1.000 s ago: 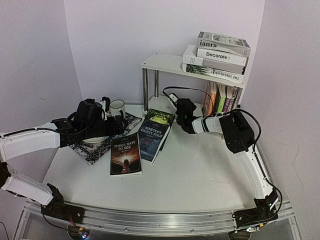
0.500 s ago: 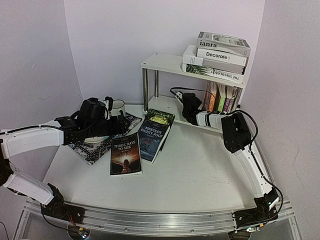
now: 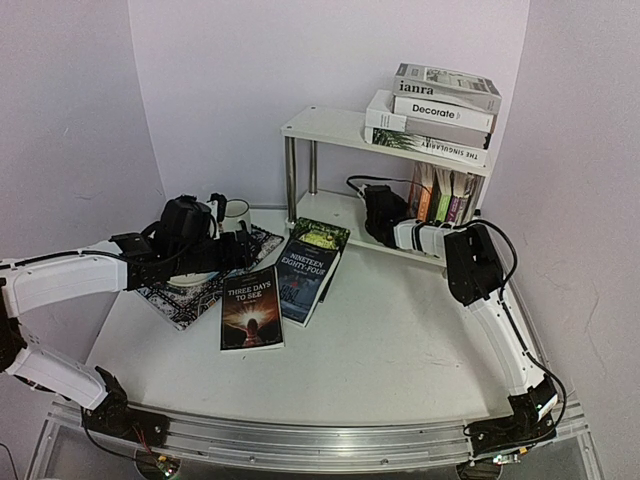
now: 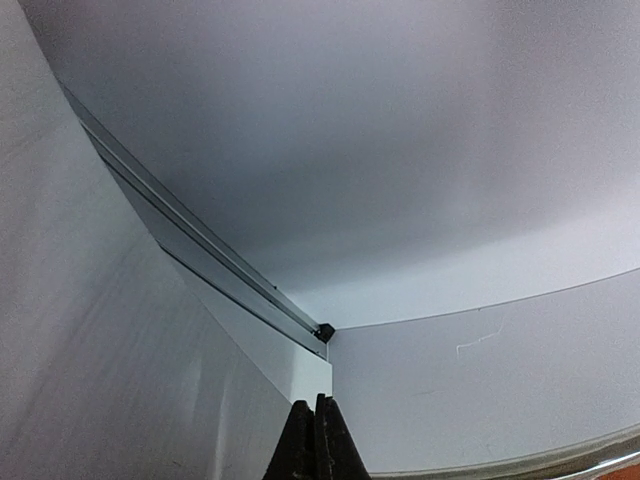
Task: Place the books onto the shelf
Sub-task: Adjust the book on the shelf.
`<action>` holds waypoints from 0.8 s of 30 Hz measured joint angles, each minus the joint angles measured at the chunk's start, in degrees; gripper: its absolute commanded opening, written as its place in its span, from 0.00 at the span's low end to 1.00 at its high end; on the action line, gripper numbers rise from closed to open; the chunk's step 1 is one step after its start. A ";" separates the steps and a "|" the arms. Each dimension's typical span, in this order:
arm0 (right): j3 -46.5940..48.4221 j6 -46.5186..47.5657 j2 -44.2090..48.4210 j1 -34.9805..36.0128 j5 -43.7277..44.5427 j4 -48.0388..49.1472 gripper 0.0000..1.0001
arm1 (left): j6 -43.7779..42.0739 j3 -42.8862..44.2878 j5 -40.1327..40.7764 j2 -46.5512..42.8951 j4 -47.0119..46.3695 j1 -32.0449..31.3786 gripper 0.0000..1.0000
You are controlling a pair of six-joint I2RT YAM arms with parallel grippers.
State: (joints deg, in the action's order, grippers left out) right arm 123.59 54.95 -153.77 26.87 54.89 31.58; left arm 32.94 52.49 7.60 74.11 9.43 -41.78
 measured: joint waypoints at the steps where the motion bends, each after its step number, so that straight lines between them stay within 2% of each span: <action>1: 0.00 -0.14 0.00 -0.09 0.61 -0.17 0.00 | 0.01 0.00 -0.01 0.00 0.00 0.00 0.81; 24: -5.20 -6.75 3.16 -0.48 8.58 -3.00 0.00 | 0.10 0.00 -0.05 -1.56 0.01 0.00 0.81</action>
State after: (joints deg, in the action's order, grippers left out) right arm 118.39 48.19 -150.62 26.39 63.47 28.58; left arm 33.04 52.49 7.55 72.55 9.44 -41.78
